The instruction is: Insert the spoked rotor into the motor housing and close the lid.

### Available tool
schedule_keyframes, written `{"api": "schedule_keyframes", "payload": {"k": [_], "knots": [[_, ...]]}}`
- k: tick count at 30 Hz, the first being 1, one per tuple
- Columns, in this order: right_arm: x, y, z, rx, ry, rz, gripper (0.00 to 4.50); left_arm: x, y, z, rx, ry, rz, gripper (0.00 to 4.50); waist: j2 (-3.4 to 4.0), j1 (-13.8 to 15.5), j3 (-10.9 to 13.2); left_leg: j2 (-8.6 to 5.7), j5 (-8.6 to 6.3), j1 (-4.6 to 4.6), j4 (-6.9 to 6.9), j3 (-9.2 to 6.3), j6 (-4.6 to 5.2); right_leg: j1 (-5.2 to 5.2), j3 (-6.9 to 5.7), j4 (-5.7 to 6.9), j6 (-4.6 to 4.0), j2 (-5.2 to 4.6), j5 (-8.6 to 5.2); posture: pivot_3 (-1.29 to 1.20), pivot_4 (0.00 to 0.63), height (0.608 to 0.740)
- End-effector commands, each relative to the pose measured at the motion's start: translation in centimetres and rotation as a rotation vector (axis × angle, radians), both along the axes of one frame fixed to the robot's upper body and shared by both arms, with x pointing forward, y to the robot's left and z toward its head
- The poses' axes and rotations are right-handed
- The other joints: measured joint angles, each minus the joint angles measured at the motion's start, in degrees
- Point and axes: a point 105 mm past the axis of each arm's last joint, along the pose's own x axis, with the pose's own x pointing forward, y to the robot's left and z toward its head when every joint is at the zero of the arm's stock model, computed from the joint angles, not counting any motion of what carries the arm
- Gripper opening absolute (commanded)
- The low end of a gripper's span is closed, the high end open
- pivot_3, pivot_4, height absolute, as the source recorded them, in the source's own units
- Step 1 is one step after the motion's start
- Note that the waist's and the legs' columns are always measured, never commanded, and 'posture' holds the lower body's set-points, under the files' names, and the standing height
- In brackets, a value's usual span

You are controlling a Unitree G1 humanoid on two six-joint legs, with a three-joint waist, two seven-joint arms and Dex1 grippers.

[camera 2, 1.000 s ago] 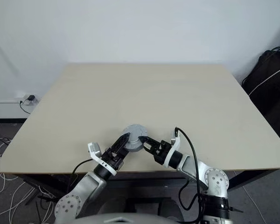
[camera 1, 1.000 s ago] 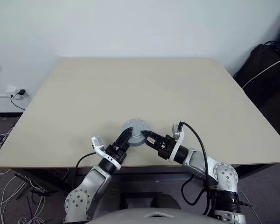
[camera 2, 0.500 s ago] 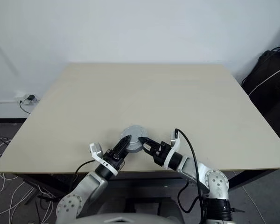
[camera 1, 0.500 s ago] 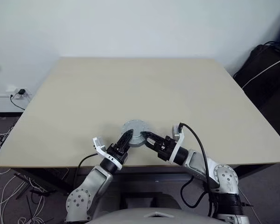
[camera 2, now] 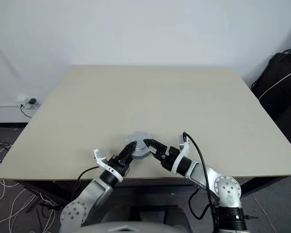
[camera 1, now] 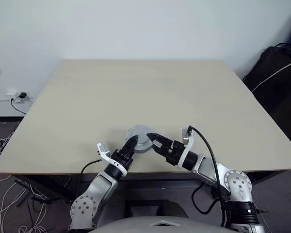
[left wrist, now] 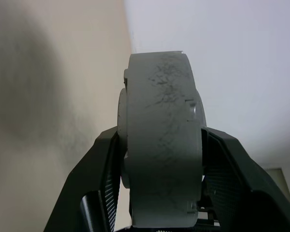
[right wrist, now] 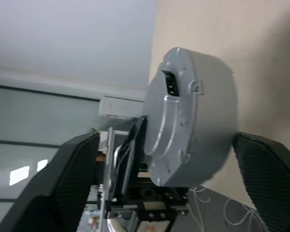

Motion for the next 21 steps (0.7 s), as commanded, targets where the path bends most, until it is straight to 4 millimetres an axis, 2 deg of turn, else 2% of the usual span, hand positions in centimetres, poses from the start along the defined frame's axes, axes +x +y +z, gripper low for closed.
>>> {"api": "schedule_keyframes", "payload": {"k": [1,7,13,18,21], "knots": [[0.2,-1.3,0.4,-0.109,-0.089,-0.018,4.5,1.8,0.3,2.4,-0.016,-0.079,0.083,2.12,0.0,-0.01,0.0,0.0,0.0,0.0,0.02,0.0,0.01,0.0,0.01,0.0,0.0,0.0,0.0,0.0,0.0,0.74],[0.7,-2.5,-1.6,-0.502,-0.275,-0.024,4.5,5.0,3.3,2.7,0.102,-0.08,0.219,2.11,-0.02,0.16,0.01,0.02,0.0,-0.02,0.16,0.0,0.02,0.02,-0.01,0.04,0.04,0.05,0.05,0.0,0.0,0.74],[1.7,-2.7,-1.4,-0.698,-0.492,-0.106,4.5,7.9,6.3,2.4,0.167,-0.034,0.341,2.11,-0.1,0.24,0.03,0.0,0.08,-0.07,0.34,0.02,0.34,0.05,0.02,0.02,0.19,0.15,0.14,0.0,0.0,0.74],[2.0,-2.7,-2.0,-0.837,-0.596,-0.106,4.5,10.8,7.7,2.0,0.222,-0.001,0.399,2.11,-0.38,0.78,0.2,0.0,0.03,-0.09,0.48,0.05,0.26,0.08,-0.01,0.04,0.33,0.21,0.22,0.0,0.0,0.74],[2.1,-2.9,-1.8,-0.853,-0.646,-0.133,4.5,12.4,8.1,2.3,0.225,-0.006,0.423,2.11,-0.61,1.29,0.29,-0.03,0.03,-0.1,0.55,0.12,0.27,0.09,-0.08,0.02,0.48,0.2,0.34,0.0,0.0,0.74]]}}
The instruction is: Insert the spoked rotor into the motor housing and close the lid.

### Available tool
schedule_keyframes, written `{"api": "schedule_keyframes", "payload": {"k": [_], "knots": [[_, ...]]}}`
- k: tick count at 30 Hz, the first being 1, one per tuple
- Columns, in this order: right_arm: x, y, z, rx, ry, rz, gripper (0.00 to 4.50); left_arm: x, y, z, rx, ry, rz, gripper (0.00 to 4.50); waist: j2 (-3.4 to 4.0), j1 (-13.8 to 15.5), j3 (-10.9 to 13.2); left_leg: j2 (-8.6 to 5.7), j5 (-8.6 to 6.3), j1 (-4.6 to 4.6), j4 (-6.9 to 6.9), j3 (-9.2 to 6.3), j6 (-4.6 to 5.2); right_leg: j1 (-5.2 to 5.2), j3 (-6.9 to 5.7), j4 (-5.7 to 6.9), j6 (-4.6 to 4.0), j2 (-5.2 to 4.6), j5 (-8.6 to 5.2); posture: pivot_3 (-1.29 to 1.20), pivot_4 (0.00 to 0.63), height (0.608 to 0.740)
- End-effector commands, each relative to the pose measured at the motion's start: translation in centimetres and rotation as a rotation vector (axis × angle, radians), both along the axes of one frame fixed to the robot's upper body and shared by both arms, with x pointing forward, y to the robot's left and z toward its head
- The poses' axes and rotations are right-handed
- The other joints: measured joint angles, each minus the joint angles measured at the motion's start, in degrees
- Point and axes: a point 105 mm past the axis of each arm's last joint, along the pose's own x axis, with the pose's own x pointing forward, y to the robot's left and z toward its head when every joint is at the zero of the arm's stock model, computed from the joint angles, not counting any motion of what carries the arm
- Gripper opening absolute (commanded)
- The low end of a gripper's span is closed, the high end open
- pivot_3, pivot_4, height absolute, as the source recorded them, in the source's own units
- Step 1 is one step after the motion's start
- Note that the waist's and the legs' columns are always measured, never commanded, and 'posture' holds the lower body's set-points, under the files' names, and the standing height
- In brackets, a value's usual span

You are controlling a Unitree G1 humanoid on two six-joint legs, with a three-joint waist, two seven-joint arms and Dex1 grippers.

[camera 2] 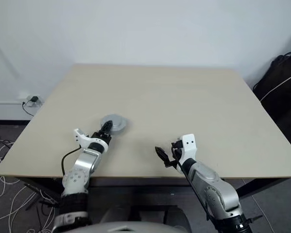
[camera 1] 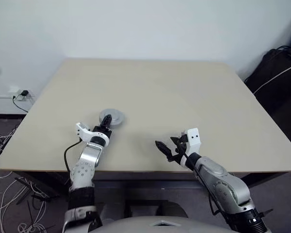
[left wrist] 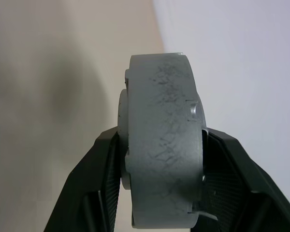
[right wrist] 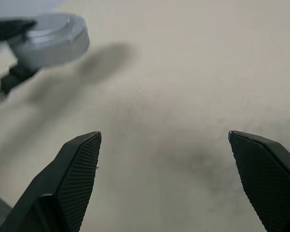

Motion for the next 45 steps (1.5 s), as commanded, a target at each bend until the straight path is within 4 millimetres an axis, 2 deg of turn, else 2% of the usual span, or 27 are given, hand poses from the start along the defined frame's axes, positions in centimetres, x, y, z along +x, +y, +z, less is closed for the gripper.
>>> {"api": "schedule_keyframes", "payload": {"k": [1,7,13,23,25,26,30,34,38,41,45], "knots": [[0.4,-0.1,1.5,-0.009,-0.123,-0.003,4.5,2.6,-0.1,2.8,0.004,-0.102,0.015,2.11,-0.13,0.28,0.03,-0.01,0.0,0.0,0.0,0.03,0.01,0.01,0.01,-0.04,-0.02,-0.02,0.07,0.0,0.0,0.74],[0.7,-1.0,2.1,-0.092,-0.273,-0.063,4.5,5.6,-0.5,2.9,0.013,-0.078,0.023,2.11,-0.22,0.45,0.07,-0.04,0.01,-0.01,0.03,0.13,0.07,-0.01,0.04,-0.06,0.03,-0.05,0.14,0.0,0.0,0.74],[0.5,-1.2,1.5,-0.142,-0.29,-0.087,4.5,7.6,-1.0,1.7,0.05,-0.007,0.027,2.11,-0.29,0.37,0.11,-0.04,0.15,-0.01,0.02,0.2,-0.15,-0.03,0.06,-0.04,0.04,0.19,0.14,0.0,0.0,0.74],[0.2,-1.8,1.2,-0.138,-0.27,-0.13,4.5,7.9,-1.6,-1.2,0.141,0.141,0.004,2.11,-0.37,0.29,0.13,-0.03,0.04,0.01,0.03,0.25,0.05,-0.08,0.12,0.02,0.07,-0.04,0.17,0.0,0.0,0.74],[0.2,-1.8,1.1,-0.141,-0.26,-0.133,4.5,7.6,-1.7,-1.7,0.145,0.16,-0.011,2.85,-0.37,0.27,0.13,-0.01,0.04,0.03,0.03,0.25,0.05,-0.08,0.13,0.06,0.03,-0.09,0.2,0.0,0.0,0.74],[0.2,-1.8,1.0,-0.14,-0.257,-0.133,4.5,7.4,-1.7,-1.9,0.151,0.166,-0.019,3.07,-0.37,0.27,0.13,0.0,0.05,0.03,0.04,0.25,0.04,-0.08,0.13,0.06,0.0,-0.09,0.22,0.0,0.0,0.74],[0.3,-1.6,0.7,-0.136,-0.235,-0.129,4.5,5.8,-1.2,-3.8,0.185,0.233,-0.043,4.41,-0.35,0.18,-0.07,0.0,0.05,0.03,0.04,0.25,0.04,-0.08,0.15,0.06,-0.01,-0.14,0.24,0.0,0.0,0.74],[0.3,-1.4,0.4,-0.134,-0.21,-0.12,4.5,3.0,0.0,-5.5,0.222,0.293,-0.078,4.48,-0.17,-1.35,-0.5,0.01,0.04,0.18,-0.08,0.26,0.03,-0.02,0.38,0.06,-0.07,-0.22,0.22,0.0,0.0,0.74],[0.4,-1.3,0.1,-0.129,-0.187,-0.111,4.5,-0.5,0.9,-6.3,0.302,0.322,-0.142,4.48,-0.02,-1.97,-0.76,0.05,0.0,0.74,-0.36,0.27,-0.06,0.42,0.47,0.04,-0.22,-0.24,0.13,0.0,0.0,0.74],[0.4,-1.2,-0.1,-0.122,-0.167,-0.107,4.5,-2.7,1.3,-6.4,0.373,0.335,-0.182,4.48,0.16,-2.19,-1.06,0.07,-0.01,1.05,-0.52,0.26,-0.11,0.6,0.5,0.03,-0.33,-0.27,0.06,0.0,0.0,0.74],[0.6,-1.5,-0.3,-0.122,-0.161,-0.139,4.5,-4.9,1.8,-5.3,0.608,0.244,-0.233,4.48,0.48,-2.24,-1.35,0.06,0.01,1.1,-0.59,0.26,-0.15,0.6,0.52,0.06,-0.35,-0.3,0.05,0.0,0.0,0.74]]}}
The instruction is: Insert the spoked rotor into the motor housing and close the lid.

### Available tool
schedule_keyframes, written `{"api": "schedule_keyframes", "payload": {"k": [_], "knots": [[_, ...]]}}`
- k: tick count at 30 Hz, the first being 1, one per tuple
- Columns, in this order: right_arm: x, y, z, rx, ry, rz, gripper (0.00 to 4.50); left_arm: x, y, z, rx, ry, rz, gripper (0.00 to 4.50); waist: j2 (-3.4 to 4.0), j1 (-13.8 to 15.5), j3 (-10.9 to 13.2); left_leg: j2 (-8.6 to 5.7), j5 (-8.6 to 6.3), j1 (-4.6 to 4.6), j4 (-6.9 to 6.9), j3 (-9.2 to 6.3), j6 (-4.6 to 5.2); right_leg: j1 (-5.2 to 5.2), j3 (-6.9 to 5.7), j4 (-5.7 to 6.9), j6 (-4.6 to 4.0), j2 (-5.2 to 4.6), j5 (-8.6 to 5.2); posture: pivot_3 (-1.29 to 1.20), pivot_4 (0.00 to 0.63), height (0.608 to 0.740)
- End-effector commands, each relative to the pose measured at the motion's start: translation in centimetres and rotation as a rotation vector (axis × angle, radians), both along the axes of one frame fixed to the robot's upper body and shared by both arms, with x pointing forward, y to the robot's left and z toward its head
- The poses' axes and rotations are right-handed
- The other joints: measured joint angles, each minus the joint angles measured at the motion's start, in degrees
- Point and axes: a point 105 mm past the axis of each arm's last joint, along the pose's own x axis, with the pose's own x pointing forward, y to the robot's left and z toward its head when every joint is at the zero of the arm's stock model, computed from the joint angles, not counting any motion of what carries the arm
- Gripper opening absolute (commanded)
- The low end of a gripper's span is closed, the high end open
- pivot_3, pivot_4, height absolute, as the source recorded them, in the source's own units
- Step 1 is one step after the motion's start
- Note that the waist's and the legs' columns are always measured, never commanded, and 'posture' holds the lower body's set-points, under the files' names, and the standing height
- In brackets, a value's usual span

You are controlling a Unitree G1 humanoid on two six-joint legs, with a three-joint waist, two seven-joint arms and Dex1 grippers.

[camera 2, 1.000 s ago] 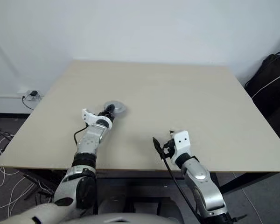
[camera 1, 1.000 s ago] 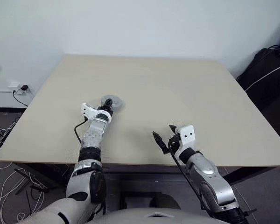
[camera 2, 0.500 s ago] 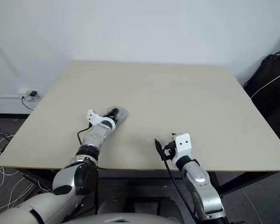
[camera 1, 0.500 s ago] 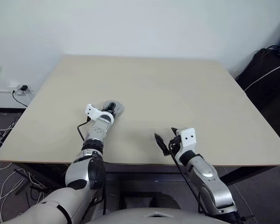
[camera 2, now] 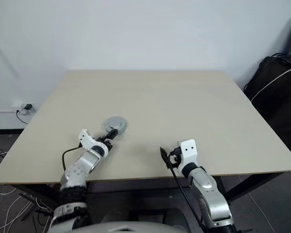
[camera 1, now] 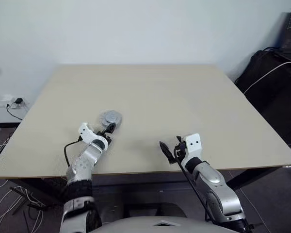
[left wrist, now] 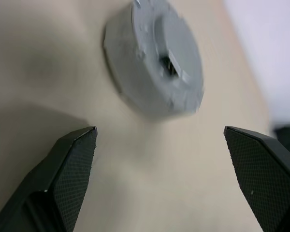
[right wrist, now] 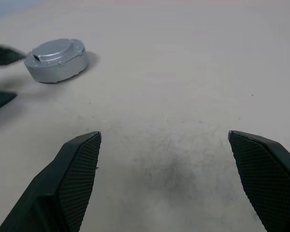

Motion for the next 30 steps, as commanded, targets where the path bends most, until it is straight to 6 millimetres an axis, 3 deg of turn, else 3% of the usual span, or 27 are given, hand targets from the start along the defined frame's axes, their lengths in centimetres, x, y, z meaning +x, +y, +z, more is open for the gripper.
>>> {"api": "schedule_keyframes", "payload": {"k": [1,8,11,14,21,25,30], "knots": [[0.9,-0.5,1.1,0.007,-0.051,-0.044,4.5,-1.9,0.5,-0.2,0.206,-0.027,-0.072,4.48,0.02,0.02,-0.02,0.0,0.01,0.0,-0.04,0.0,-0.02,-0.02,-0.02,0.0,-0.01,-0.02,0.0,0.0,0.0,0.74],[1.8,-2.4,1.4,-0.035,-0.12,-0.21,4.5,-4.5,-0.1,1.2,0.598,-0.198,-0.173,4.48,0.06,0.5,0.01,-0.01,0.11,-0.11,-0.49,0.19,-0.2,-0.43,-0.11,-0.02,-0.16,-0.24,-0.04,0.0,0.0,0.74],[1.8,-4.2,1.0,-0.1,-0.161,-0.327,4.5,-4.9,0.5,2.1,0.734,-0.256,-0.054,4.48,0.05,0.99,0.05,-0.02,0.13,-0.29,-0.56,0.25,-0.23,-0.65,-0.1,-0.02,-0.17,-0.28,-0.04,0.0,0.0,0.74],[1.3,-5.0,0.9,-0.155,-0.22,-0.379,4.5,-5.3,0.1,2.5,0.813,-0.303,-0.04,4.48,0.13,1.32,0.14,-0.02,0.13,-0.41,-0.58,0.29,-0.23,-0.74,-0.13,-0.04,-0.16,-0.33,-0.05,0.0,0.0,0.74],[-0.7,-6.0,0.4,-0.194,-0.274,-0.396,4.5,-5.6,-0.6,3.9,0.915,-0.431,0.002,4.48,0.22,1.13,0.28,-0.02,0.12,-0.46,-0.59,0.3,-0.22,-0.79,-0.22,-0.06,-0.15,-0.4,-0.07,0.0,0.0,0.74],[-0.7,-6.0,0.8,-0.181,-0.308,-0.412,4.5,-5.7,-1.0,4.6,0.964,-0.524,0.008,4.48,0.25,1.1,0.35,0.0,0.12,-0.4,-0.59,0.34,-0.21,-0.78,-0.45,-0.03,-0.14,-0.6,-0.07,0.0,0.0,0.74],[-0.4,-5.1,1.3,-0.117,-0.32,-0.412,4.5,-6.1,-1.4,4.8,0.9,-0.591,0.014,4.48,0.23,1.15,0.39,0.03,0.12,-0.38,-0.59,0.34,-0.21,-0.77,-0.54,-0.03,-0.12,-0.62,-0.07,0.0,0.0,0.74]]}}
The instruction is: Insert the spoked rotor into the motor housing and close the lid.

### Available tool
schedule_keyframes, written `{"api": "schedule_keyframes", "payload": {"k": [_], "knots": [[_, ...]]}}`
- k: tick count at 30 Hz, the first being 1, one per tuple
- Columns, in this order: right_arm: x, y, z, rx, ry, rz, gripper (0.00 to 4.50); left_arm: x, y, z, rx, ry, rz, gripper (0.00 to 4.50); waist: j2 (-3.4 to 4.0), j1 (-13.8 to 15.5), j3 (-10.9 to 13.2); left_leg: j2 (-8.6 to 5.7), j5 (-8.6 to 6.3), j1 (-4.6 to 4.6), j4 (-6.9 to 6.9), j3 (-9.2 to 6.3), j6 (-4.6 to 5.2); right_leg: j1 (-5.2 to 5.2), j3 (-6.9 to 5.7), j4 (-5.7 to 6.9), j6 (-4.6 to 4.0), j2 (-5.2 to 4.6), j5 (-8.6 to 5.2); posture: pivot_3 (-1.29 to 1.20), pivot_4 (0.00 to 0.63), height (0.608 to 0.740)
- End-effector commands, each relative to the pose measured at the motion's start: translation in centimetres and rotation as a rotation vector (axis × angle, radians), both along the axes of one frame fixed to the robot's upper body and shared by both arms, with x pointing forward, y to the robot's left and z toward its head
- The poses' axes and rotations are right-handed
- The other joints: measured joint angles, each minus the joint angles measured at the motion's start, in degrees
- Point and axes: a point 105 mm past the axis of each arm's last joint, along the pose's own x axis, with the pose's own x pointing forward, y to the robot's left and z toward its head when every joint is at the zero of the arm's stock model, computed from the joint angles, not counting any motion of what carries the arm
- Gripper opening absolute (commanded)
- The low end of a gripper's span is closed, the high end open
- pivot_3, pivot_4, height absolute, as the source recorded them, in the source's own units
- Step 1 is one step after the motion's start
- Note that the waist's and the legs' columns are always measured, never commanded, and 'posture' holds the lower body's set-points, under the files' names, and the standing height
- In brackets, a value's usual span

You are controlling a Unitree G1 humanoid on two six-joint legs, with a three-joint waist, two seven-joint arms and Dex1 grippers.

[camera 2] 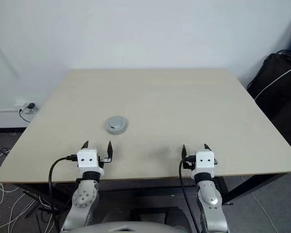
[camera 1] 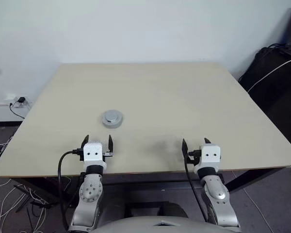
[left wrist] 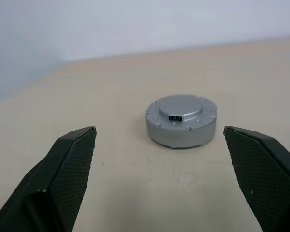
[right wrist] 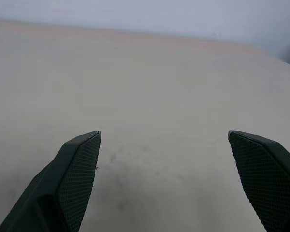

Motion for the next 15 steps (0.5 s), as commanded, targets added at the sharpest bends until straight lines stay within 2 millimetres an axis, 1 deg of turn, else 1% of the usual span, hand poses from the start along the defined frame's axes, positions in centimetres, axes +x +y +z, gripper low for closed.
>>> {"api": "schedule_keyframes", "payload": {"k": [1,5,15], "knots": [[0.73,0.77,1.85,0.035,-0.084,0.027,4.5,-0.09,-0.56,0.99,-0.068,-0.071,-0.048,4.48,-0.01,0.01,0.01,0.0,0.0,0.0,0.0,0.0,0.0,0.0,0.0,0.0,0.0,0.0,0.0,0.0,0.0,0.74],[0.77,1.04,1.87,0.055,-0.084,0.051,4.5,-0.4,-0.57,0.67,-0.157,-0.047,-0.084,4.48,-0.12,0.0,0.12,-0.01,-0.02,-0.02,0.03,0.03,0.03,0.01,0.0,-0.03,0.0,-0.03,0.0,0.0,0.0,0.74],[0.9,1.09,1.5,0.059,-0.061,0.053,4.5,-0.27,0.33,0.45,-0.12,-0.033,-0.044,4.48,-0.21,0.0,0.27,-0.01,-0.01,-0.01,0.07,0.03,0.04,0.03,-0.04,0.0,0.01,-0.02,0.0,0.0,0.0,0.74]]}}
